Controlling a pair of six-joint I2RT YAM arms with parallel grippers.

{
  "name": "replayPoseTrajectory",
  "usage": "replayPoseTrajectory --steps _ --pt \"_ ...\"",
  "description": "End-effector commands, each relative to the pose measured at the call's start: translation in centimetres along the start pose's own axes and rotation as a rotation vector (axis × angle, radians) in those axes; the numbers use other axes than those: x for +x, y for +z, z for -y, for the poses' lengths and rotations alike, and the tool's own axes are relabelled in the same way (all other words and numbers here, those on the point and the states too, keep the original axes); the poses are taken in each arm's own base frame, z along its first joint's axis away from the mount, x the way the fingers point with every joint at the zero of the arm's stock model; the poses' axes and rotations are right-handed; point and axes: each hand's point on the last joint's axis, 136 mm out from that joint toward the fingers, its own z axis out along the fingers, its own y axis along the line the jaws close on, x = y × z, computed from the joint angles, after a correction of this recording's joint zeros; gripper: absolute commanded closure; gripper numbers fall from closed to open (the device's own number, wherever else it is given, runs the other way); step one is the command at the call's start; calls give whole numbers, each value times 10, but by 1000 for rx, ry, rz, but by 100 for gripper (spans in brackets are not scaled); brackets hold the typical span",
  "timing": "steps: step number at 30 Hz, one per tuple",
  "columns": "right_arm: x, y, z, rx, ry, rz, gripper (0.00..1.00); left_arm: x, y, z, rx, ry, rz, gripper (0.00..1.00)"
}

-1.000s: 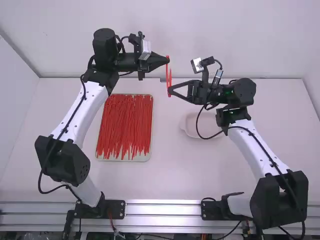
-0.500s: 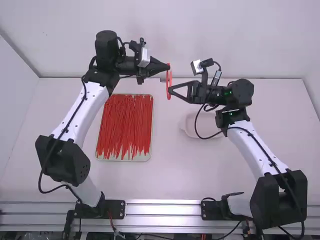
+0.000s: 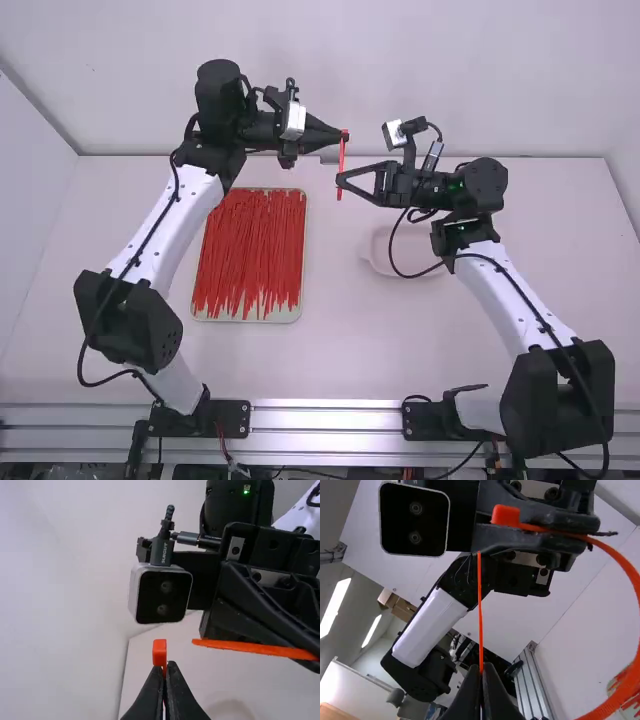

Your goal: Fasten the cable tie

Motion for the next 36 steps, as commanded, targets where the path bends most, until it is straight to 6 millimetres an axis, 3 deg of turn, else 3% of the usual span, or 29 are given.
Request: replayPoseTrajectory --steps 1,16,36 --pt "1 1 -1 -3 -7 -2 100 -7 4 5 23 10 15 98" --pt "-3 -3 1 6 -17 15 100 -4 -5 1 4 18 5 98" --pt "-5 1 7 19 21 39 100 -5 -1 3 12 27 9 98"
